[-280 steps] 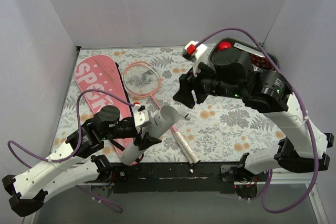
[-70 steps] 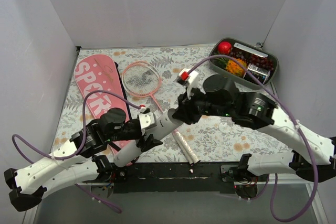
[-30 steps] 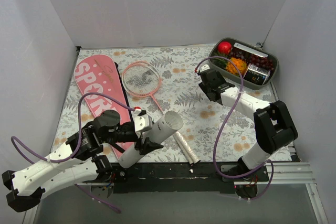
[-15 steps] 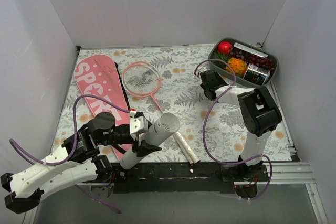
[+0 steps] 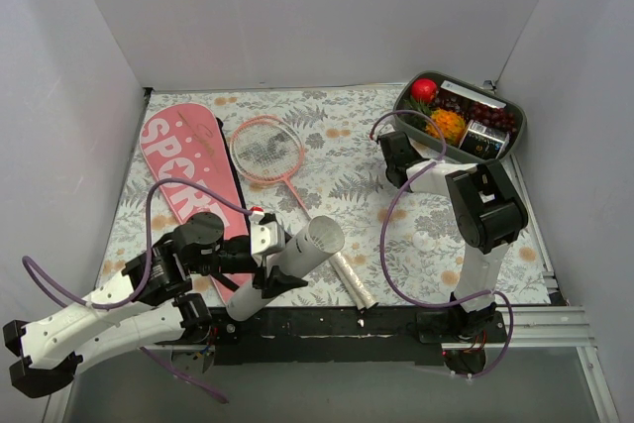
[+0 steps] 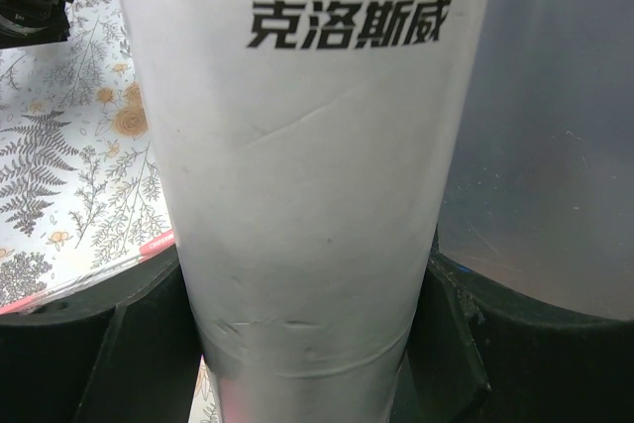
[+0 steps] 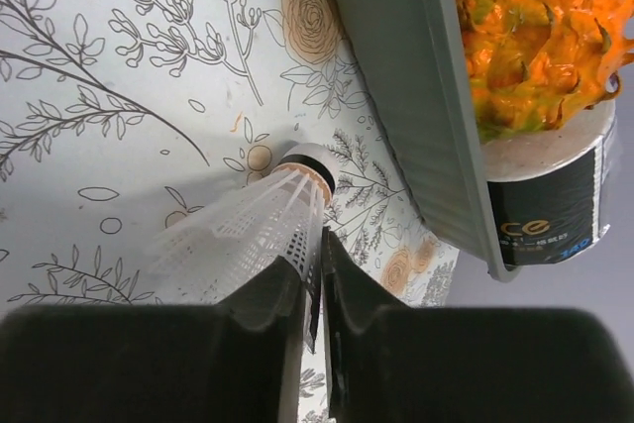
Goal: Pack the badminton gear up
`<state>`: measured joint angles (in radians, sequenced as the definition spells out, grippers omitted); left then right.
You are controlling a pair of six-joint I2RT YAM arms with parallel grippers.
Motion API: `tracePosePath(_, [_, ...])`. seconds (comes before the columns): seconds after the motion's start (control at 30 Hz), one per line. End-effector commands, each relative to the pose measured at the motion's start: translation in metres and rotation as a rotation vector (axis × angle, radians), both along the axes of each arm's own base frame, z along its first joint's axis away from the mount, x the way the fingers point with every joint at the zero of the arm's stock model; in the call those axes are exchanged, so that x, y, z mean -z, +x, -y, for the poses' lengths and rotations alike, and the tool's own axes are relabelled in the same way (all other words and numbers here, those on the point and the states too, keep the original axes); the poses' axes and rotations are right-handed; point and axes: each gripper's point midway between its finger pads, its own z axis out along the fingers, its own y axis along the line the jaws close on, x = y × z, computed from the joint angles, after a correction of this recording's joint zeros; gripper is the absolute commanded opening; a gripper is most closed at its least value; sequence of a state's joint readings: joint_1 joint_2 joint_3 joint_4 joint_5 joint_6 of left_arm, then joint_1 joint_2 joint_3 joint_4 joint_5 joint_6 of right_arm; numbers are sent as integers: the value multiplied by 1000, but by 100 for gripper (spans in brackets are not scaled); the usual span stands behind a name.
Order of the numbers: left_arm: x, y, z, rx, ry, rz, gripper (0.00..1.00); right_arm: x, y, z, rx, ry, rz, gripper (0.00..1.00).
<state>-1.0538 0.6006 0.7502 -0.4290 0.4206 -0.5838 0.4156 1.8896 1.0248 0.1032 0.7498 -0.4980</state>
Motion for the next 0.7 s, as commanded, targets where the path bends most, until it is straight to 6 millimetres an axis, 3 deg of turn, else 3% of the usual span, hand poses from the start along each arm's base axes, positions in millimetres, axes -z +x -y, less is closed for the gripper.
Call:
tracePosePath(0.0, [-7,2,2,-6,-27,25,15,-20,14,1,48,15,88,12])
tracePosePath(0.03, [-7,2,2,-6,-27,25,15,-21,14,2,57,16,91,2])
tracePosePath(0.17, [-5,2,2,-9,-21,25,15,-38,10,5,120,49,126,1])
tracePosePath(0.23, [-5,3,3,-12,-18,26,15,-65,10,0,143,129,181,1])
tracePosePath(0.3, [-4,4,3,-14,-15,27,15,-77,3,-17,143,265,181,1])
tracePosePath(0.33, [-3,4,3,-13,-9,24,14,-101,-1,-22,136,333,224,1])
tracePosePath(0.4, [1,4,6,-10,5,15,14,-116,-11,-44,100,502,199,1])
tracePosePath(0.43, [1,6,7,-17,10,15,14,-140,-18,-52,63,581,228,1])
tracePosePath(0.47, [3,7,8,-20,21,10,14,-147,-24,-70,-8,675,199,1])
tracePosePath(0.5, [6,9,9,-24,33,5,14,-169,-37,-75,-42,744,213,1])
tracePosePath(0.57, [11,11,14,-21,62,-6,13,-190,-54,-100,-148,879,168,1])
tracePosePath(0.63, [15,11,17,-18,83,-8,13,-222,-77,-112,-234,974,155,1])
tracePosePath(0.67, [13,13,17,-25,83,4,13,-233,-92,-131,-332,1043,89,1])
